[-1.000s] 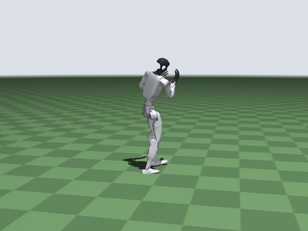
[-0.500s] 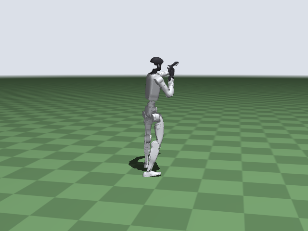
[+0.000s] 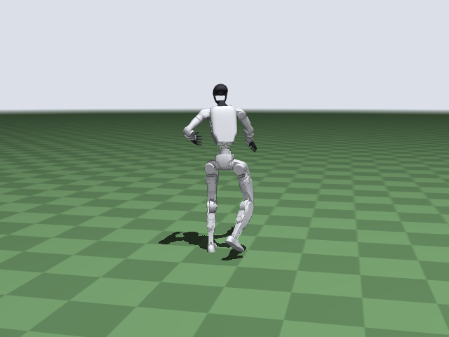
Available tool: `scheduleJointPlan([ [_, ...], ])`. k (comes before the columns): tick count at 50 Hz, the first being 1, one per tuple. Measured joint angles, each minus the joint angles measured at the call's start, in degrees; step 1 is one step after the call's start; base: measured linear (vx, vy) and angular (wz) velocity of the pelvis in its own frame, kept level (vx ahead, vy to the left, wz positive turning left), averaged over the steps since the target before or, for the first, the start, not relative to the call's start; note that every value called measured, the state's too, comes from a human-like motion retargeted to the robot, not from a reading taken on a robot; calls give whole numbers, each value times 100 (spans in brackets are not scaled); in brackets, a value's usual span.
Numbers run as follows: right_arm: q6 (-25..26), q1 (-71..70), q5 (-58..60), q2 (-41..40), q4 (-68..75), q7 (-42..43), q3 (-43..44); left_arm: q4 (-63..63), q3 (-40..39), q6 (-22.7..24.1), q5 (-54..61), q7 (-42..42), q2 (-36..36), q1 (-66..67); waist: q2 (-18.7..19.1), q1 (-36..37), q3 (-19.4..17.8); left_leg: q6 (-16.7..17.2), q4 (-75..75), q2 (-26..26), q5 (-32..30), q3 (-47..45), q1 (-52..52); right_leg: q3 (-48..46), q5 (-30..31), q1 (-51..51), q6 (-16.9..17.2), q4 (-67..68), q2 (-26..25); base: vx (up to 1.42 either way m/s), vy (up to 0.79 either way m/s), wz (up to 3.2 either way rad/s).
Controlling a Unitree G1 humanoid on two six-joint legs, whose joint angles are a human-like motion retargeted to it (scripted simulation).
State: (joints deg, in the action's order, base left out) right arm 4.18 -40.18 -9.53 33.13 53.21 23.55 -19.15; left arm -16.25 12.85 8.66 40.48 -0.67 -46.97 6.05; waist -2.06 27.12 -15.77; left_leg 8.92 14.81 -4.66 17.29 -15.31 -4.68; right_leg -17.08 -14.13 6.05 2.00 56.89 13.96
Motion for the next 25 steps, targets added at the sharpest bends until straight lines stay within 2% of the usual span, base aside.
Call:
scheduleJointPlan([
  [4, -295, 1798, -834, -908, -527, 203, 809, 77, 367, -269, -844, 81, 69, -1146, 222, -704, -245, 247, -613, 51, -101, 1137, 469, -399, -262, 524, -79, 205, 3, 38, -9, 288],
  [8, -455, 2939, -1357, -1784, -898, 54, 994, 25, 848, -401, -1386, 62, 806, -1906, 406, -1468, -358, 351, -1214, -68, -203, 1731, 975, -778, -371, 1021, -67, -724, 176, 38, -17, 161],
  [10, -559, 3512, -1462, -2017, -1271, 25, 975, -2, 1113, -443, -1527, 101, 1277, -2086, 454, -1814, -333, 229, -1443, -77, -184, 1828, 1273, -900, -110, 1131, 57, -1708, 238, 44, -19, 59],
  [12, -645, 4006, -1311, -2091, -1769, 66, 944, 14, 1319, -528, -1657, 187, 1762, -2179, 365, -2153, -330, -312, -1387, 138, -55, 1750, 1502, -892, 400, 1065, 174, -3123, 317, 51, -20, 1],
  [13, -697, 4236, -1188, -2059, -2056, 84, 893, 44, 1400, -527, -1642, 205, 1974, -2192, 316, -2334, -326, -410, -1334, 219, 56, 1722, 1659, -885, 670, 977, 268, -3871, 323, 57, -23, -39],
  [15, -773, 4595, -935, -1894, -2642, 38, 779, 169, 1503, -465, -1675, 144, 2329, -2162, 213, -2715, -316, -507, -1135, 355, 299, 1559, 2012, -972, 1050, 769, 455, -5060, 325, 65, -25, -82],
  [17, -804, 4744, -803, -1589, -3183, -231, 657, 425, 1500, -383, -1947, -38, 2563, -2026, 194, -3125, -202, -518, -831, 375, 489, 1169, 2337, -1265, 1195, 564, 459, -5528, 221, 73, -26, -142],
  [20, -798, 4633, -817, -1049, -3757, -670, 467, 1071, 1320, -314, -2610, -367, 2726, -1613, 323, -3786, 116, -647, -88, 365, 524, 457, 2731, -1235, 1362, 104, 172, -5688, -39, 81, -26, -187],
  [23, -814, 4348, -822, -743, -4104, -773, 331, 1982, 1127, -363, -3044, -680, 2769, -910, 507, -4271, 313, -988, 1930, 307, -495, -225, 2577, -413, 1090, -416, 39, -5400, -103, 83, -23, -225],
  [25, -870, 4058, -793, -666, -4317, -736, 265, 2635, 1084, -365, -3211, -984, 2872, -521, 829, -4370, 455, -1175, 4306, -4, -1131, -495, 1526, 155, 878, -467, -126, -5175, -234, 70, -14, -259],
])
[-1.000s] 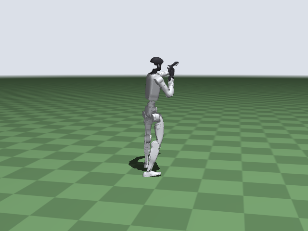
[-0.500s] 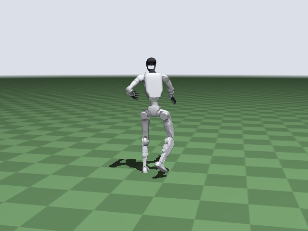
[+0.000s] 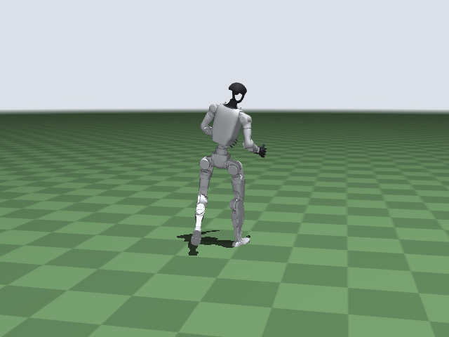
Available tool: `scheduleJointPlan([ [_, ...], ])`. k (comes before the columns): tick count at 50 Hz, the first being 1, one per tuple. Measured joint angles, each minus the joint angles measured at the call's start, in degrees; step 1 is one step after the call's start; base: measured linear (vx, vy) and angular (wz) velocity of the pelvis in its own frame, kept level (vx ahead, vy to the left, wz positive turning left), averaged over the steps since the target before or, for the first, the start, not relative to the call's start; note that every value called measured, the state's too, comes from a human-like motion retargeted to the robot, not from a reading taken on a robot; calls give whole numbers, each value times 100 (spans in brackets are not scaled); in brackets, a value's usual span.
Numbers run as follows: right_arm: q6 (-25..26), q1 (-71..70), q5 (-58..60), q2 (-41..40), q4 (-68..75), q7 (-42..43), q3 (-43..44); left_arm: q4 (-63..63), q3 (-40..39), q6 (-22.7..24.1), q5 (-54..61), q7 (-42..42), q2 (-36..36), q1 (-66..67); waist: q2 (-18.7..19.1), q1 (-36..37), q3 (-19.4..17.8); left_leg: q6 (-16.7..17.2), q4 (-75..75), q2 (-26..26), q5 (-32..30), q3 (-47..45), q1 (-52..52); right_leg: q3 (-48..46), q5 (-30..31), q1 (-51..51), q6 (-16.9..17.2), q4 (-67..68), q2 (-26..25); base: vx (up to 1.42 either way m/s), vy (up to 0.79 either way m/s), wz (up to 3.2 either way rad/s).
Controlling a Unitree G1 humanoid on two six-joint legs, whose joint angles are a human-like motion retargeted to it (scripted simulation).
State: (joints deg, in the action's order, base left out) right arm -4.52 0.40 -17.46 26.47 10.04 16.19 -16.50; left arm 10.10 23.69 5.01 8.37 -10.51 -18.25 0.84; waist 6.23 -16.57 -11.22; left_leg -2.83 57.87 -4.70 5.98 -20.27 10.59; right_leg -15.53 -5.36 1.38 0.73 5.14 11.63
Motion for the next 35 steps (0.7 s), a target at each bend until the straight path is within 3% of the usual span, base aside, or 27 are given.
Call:
scheduleJointPlan([
  [2, -208, -333, -1, -82, -252, 147, 12, 543, -36, 139, -251, -510, -33, 253, 286, 250, 33, 433, 2339, -198, 27, -32, -1466, 655, -248, 197, 17, 372, -128, 60, -4, -307],
  [3, -212, -509, 10, -157, -361, 194, -18, 756, -88, 176, -322, -743, -61, 363, 282, 466, -64, 408, 3179, -26, 306, -34, -2031, 1055, -265, 100, 65, 324, -76, 51, 2, -356],
  [5, -202, -908, 37, -304, -570, 254, -100, 1176, -233, 259, -278, -1161, -151, 516, 114, 1070, -293, 499, 4605, 139, 624, -253, -3214, 1927, -406, 405, 683, 1004, 138, 41, 7, -376],
  [8, -183, -1520, 186, -350, -914, 284, -480, 1732, -549, 346, 71, -1616, -118, 749, -134, 1656, -505, 986, 6006, -185, 234, -296, -5437, 2977, -300, 570, 1105, 913, 619, 27, 15, -277],
  [10, -200, -1789, 298, -301, -1250, 239, -781, 2048, -745, 415, 438, -1743, -19, 966, -292, 1863, -707, 1349, 6459, -576, 51, -87, -6667, 3483, -184, 425, 1263, 644, 1081, 25, 23, -214],
  [12, -219, -1910, 619, -284, -1605, 109, -1161, 2345, -912, 571, 842, -1572, 76, 1267, -397, 1843, -1115, 1687, 6496, -954, 78, 265, -7226, 3759, 223, -416, 1029, -207, 1704, 28, 28, -220],
  [13, -241, -2021, 816, -214, -1757, 118, -1223, 2516, -967, 548, 912, -1407, 71, 1331, -544, 1888, -1321, 1759, 6471, -1243, -34, 418, -7517, 3894, 250, -592, 1152, -228, 2007, 26, 29, -199],
  [15, -232, -2058, 732, -284, -2093, -498, -1535, 2818, -1108, 464, 1172, -774, 25, 1510, -838, 1679, -1653, 1783, 6117, -1824, -386, 537, -7884, 3864, 536, -1240, 1015, -576, 2691, 22, 30, -147],
  [18, -216, -2076, 219, -313, -2360, -1151, -1691, 3469, -1174, -21, 824, 319, -216, 1578, -1641, 1696, -1739, 1783, 5033, -3004, -1428, 606, -8437, 4313, 189, -905, 1341, 186, 3491, 17, 28, -117],
  [20, -197, -2100, 147, -354, -2366, -1495, -1718, 4019, -1126, -187, 404, 983, -426, 1352, -2037, 1581, -1775, 1783, 3585, -3187, -2019, 763, -8642, 4280, 112, -685, 1424, 591, 3706, 7, 15, -35],
  [21, -191, -2022, 195, -367, -2326, -1587, -1729, 4275, -1023, -243, 213, 1248, -536, 1225, -2149, 1447, -1745, 1783, 2632, -2999, -2087, 901, -8535, 4066, 157, -787, 1422, 597, 3820, 9, 9, 4],
  [24, -123, -1513, 189, -341, -2185, -1841, -1694, 4852, -836, -428, -226, 1724, -770, 961, -2368, 1410, -1651, 1783, -449, -3077, -1710, 936, -7472, 3725, 141, -1214, 1379, 413, 4029, 33, 1, -57],
  [26, -12, -1095, -52, -345, -2013, -2015, -1546, 5033, -949, -461, -126, 1661, -844, 844, -2331, 1567, -1665, 1783, -2820, -3314, -1364, 626, -6309, 3701, 70, -1484, 1373, 335, 3845, 38, -5, -98],
  [28, 134, -759, -216, -358, -1820, -2204, -1304, 5041, -1248, -419, 407, 1441, -836, 743, -2234, 1647, -1699, 1783, -4744, -3199, -1353, 445, -5383, 3636, 37, -1687, 1415, 308, 3675, 24, 12, -43],
  [30, 200, -557, -247, -388, -1693, -2380, -1008, 4983, -1587, -252, 940, 1322, -780, 607, -2118, 1653, -1702, 1783, -5247, -3014, -1550, 533, -5182, 3585, -39, -1660, 1426, 544, 3423, 13, 19, 19],
  [32, 280, -458, -213, -463, -1613, -2411, -891, 4767, -1755, -193, 1621, 1048, -704, 509, -2134, 1595, -1702, 1783, -5171, -2691, -1981, 54, -4882, 3444, -32, -1774, 1419, 535, 3528, 11, 14, 43],
  [35, 354, -389, -353, -600, -1581, -2513, -947, 4342, -1754, -153, 1464, 807, -652, 442, -1853, 1608, -1675, 1783, -4544, -2641, -2002, -446, -4583, 3301, -137, -1881, 1347, 595, 3191, 20, 5, 34],
])
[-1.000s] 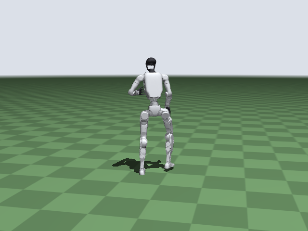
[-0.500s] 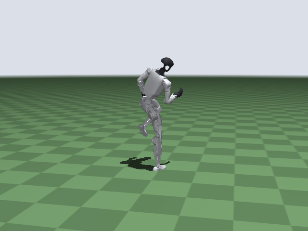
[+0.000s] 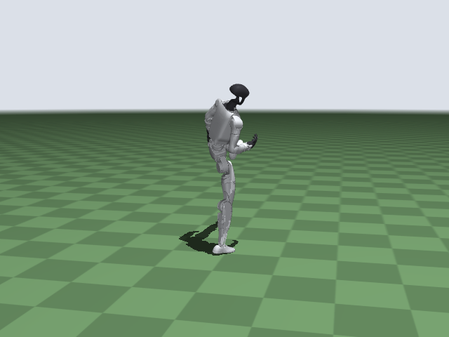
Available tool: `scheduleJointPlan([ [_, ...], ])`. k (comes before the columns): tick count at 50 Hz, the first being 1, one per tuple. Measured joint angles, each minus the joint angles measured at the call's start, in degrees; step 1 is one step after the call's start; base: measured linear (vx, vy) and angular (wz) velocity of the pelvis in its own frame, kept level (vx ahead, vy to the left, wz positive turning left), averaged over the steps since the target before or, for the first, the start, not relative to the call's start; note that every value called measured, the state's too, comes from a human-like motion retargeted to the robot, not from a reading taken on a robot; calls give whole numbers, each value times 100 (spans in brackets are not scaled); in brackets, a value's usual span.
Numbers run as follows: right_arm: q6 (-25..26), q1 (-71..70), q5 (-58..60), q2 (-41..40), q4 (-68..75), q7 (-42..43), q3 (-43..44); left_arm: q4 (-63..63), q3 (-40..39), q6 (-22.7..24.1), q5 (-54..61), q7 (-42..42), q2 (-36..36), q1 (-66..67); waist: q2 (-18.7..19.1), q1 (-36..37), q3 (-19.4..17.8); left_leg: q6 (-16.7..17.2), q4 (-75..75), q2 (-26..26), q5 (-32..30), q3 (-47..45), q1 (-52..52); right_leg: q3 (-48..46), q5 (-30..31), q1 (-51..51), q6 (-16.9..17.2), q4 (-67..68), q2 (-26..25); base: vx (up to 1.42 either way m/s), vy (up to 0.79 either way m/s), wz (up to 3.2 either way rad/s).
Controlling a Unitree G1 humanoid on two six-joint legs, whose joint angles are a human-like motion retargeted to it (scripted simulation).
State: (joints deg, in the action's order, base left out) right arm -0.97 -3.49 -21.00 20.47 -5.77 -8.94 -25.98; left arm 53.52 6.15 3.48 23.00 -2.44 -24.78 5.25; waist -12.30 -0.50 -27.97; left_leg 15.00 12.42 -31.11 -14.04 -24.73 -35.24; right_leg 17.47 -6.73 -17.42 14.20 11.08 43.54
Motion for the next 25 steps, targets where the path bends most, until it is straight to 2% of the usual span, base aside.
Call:
scheduleJointPlan([
  [3, 27, -134, -72, -15, -53, -112, -208, -619, 151, -66, -1092, 117, -55, 21, 504, 18, 55, 0, 191, 122, 319, -149, 458, -192, -100, -241, -142, -254, -563, 24, 5, 37],
  [7, 152, -275, -406, 10, -152, -379, -318, -1279, 380, -158, -2001, 554, -132, 141, 1332, 15, 397, -14, 14, 239, 815, -426, 1307, -379, -325, -432, -482, -583, -1645, 30, 3, 60],
  [12, 351, -375, -825, -58, -200, -543, -46, -2076, 309, -394, -1911, 1060, -204, 131, 2267, -265, 951, -308, -420, 1008, 1831, -1065, 2387, -1000, -722, -413, -796, -664, -2941, 21, 10, 159],
  [15, 373, -431, -851, -102, -256, -580, 58, -2849, 163, -410, -1783, 1081, -415, 238, 2675, -556, 1373, -368, -513, 1562, 2215, -1099, 3001, -1490, -975, -282, -1118, -693, -3705, 14, 2, 215],
  [18, 214, -610, -759, -104, -371, -336, -1, -3709, -32, -294, -1507, 559, -570, 237, 2860, -876, 1729, -657, -304, 1935, 2660, -756, 3407, -2033, -1087, -51, -1416, -769, -4357, 9, -5, 217],
  [20, 40, -755, -570, -80, -441, -21, -69, -4149, -63, -159, -1105, 96, -560, 58, 2818, -949, 1875, -776, -781, 2058, 2304, -616, 3510, -2331, -1107, 132, -1518, -731, -4613, 6, -6, 167],
  [22, -130, -780, -261, -41, -559, 331, -32, -4542, 24, 19, -611, -313, -492, -193, 2674, -921, 1937, -307, -1371, 2052, 1231, -539, 3386, -2569, -1072, 242, -1598, -689, -4753, 4, -4, 144],
  [23, -208, -746, -111, -8, -658, 516, 40, -4761, 108, 120, -371, -486, -454, -344, 2575, -892, 1948, -107, -1452, 2041, 1026, -551, 3288, -2691, -1053, 270, -1589, -700, -4781, 3, -1, 150],
  [25, -367, -579, 126, 34, -936, 877, 227, -5290, 338, 331, 72, -735, -356, -645, 2325, -788, 1962, 0, -1395, 2089, 1164, -625, 3111, -2931, -1023, 292, -1434, -806, -4761, 3, 1, 141],
])
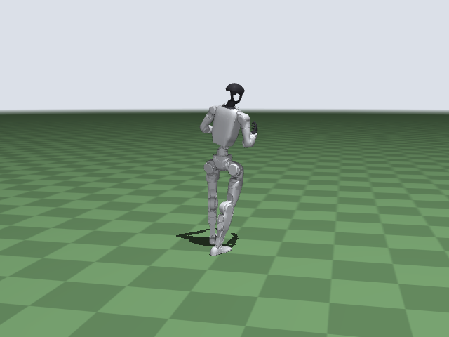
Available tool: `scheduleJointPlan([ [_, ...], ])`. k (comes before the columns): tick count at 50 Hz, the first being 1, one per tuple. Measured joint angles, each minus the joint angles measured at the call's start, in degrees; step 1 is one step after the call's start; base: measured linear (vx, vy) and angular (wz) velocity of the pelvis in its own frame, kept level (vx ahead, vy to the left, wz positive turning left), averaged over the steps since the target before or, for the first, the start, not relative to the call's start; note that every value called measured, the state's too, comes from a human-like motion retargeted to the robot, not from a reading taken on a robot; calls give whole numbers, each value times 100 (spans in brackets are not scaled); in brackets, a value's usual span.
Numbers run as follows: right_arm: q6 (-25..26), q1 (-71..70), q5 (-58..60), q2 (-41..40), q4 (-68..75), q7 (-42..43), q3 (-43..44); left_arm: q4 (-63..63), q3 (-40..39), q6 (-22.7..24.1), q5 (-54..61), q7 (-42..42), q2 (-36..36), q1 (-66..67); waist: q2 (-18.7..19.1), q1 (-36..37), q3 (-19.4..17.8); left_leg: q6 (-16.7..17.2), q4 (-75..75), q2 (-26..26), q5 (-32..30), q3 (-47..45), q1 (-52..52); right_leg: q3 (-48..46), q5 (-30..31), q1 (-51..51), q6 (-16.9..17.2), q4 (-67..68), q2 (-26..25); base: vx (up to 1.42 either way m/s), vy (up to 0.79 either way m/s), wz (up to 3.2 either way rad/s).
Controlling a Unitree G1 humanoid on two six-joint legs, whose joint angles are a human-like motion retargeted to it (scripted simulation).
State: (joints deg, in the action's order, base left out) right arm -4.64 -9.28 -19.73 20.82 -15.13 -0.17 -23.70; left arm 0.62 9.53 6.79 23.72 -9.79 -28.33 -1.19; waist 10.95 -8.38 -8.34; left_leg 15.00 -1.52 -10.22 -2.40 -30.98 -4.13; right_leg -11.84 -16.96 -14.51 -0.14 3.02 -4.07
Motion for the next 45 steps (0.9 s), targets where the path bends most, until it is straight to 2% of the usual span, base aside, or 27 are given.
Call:
scheduleJointPlan([
  [5, -320, 473, -197, 37, -785, 626, 142, -1387, 431, 272, 961, 125, 489, -403, -546, 900, -191, -166, 1, 172, -55, -264, -132, -233, -112, 22, 198, -154, 137, 7, -1, 40],
  [8, -412, 459, -288, 307, -1022, 549, 136, -2047, 194, 258, 1250, 408, 920, 57, -624, 1380, -376, -286, -11, 187, -80, -241, -150, -121, -158, 30, 201, -168, 134, 13, 2, -25],
  [13, -376, 227, -272, 649, -1009, 418, -65, -2535, 87, 376, 1942, 334, 1490, 1116, -682, 1941, -648, -589, 138, 189, 119, -311, -117, 12, -40, -9, 337, -175, 224, 17, 4, -19],
  [15, -394, 181, -275, 632, -1006, 452, -163, -2604, 239, 482, 2250, 400, 1451, 1451, -687, 2076, -670, -522, 630, 86, 391, -238, -262, -9, 5, -40, 407, -126, 264, 20, 6, 18],
  [17, -339, 15, -153, 529, -983, 525, -281, -2687, 434, 493, 2803, 319, 1352, 1503, -745, 2237, -692, -825, 617, 245, 320, -176, -293, -12, 37, -7, 429, -52, 418, 20, 8, 28],
  [18, -354, -49, -171, 467, -1013, 535, -310, -2744, 496, 523, 2879, 391, 1239, 1547, -752, 2269, -677, -800, 943, 200, 409, -138, -411, -38, 37, -24, 433, -6, 456, 21, 8, 41],
  [20, -286, -306, -57, 330, -998, 549, -385, -2850, 584, 494, 3262, 324, 1105, 1432, -848, 2373, -686, -1194, 1225, 348, 313, -117, -590, -72, 27, 33, 422, 116, 682, 21, 8, 43],
  [23, -553, -816, 245, 97, -879, 765, -407, -2946, 558, 547, 3355, 355, 874, 1142, -991, 2518, -692, -1264, 2269, 356, 416, 31, -1149, -118, -66, 87, 408, 366, 971, 25, 10, 32],
  [25, -527, -1149, 317, -162, -754, 822, -465, -3010, 404, 604, 3205, 228, 821, 975, -984, 2635, -693, -1229, 2619, 364, 599, 192, -1497, -76, -122, 95, 380, 494, 1085, 30, 13, 0],
  [28, -515, -1571, 559, -579, -627, 944, -607, -3155, 177, 782, 3101, 62, 926, 910, -898, 2853, -669, -1077, 1921, 450, 756, 55, -1621, 34, -166, 35, 390, 566, 1159, 35, 15, -20],
  [31, -574, -1880, 684, -946, -640, 965, -817, -3393, 11, 1075, 3069, -25, 1071, 1034, -688, 3092, -599, -790, 1221, 279, 942, -455, -1689, 155, -193, -179, 392, 457, 1043, 43, 17, -37],
  [35, -557, -2285, 876, -1320, -610, 1082, -1206, -3664, -138, 1281, 3299, -194, 1258, 1102, -603, 3467, -614, -536, -207, 436, 871, -1379, -1531, 328, -408, -465, 446, 350, 1094, 50, 21, -66],
  [38, -538, -2502, 1094, -1546, -599, 1094, -1426, -3821, -375, 1365, 3299, -265, 1233, 1255, -720, 3697, -536, -365, -348, 283, 1004, -1863, -1568, 484, -615, -585, 371, 340, 1149, 60, 21, -87],
  [40, -537, -2780, 1423, -1769, -449, 1200, -1476, -3672, -607, 1334, 3490, -190, 1200, 1078, -971, 3841, -505, -422, -348, 172, 612, -2009, -1625, 682, -749, -423, 267, 634, 1207, 67, 23, -84],
  [42, -522, -2667, 1570, -1856, -305, 1219, -1469, -3391, -576, 1290, 3653, -92, 1213, 975, -1281, 3899, -467, -567, -348, 240, 108, -1938, -1541, 780, -532, -385, 222, 1004, 1339, 74, 29, -11],
  [45, -543, -2014, 1436, -1592, -171, 1052, -1384, -2808, -261, 1283, 3386, -115, 1231, 823, -1511, 3743, -490, -649, -286, 527, -36, -1380, -1120, 690, 477, -388, 104, 2089, 1361, 78, 33, 138],
])
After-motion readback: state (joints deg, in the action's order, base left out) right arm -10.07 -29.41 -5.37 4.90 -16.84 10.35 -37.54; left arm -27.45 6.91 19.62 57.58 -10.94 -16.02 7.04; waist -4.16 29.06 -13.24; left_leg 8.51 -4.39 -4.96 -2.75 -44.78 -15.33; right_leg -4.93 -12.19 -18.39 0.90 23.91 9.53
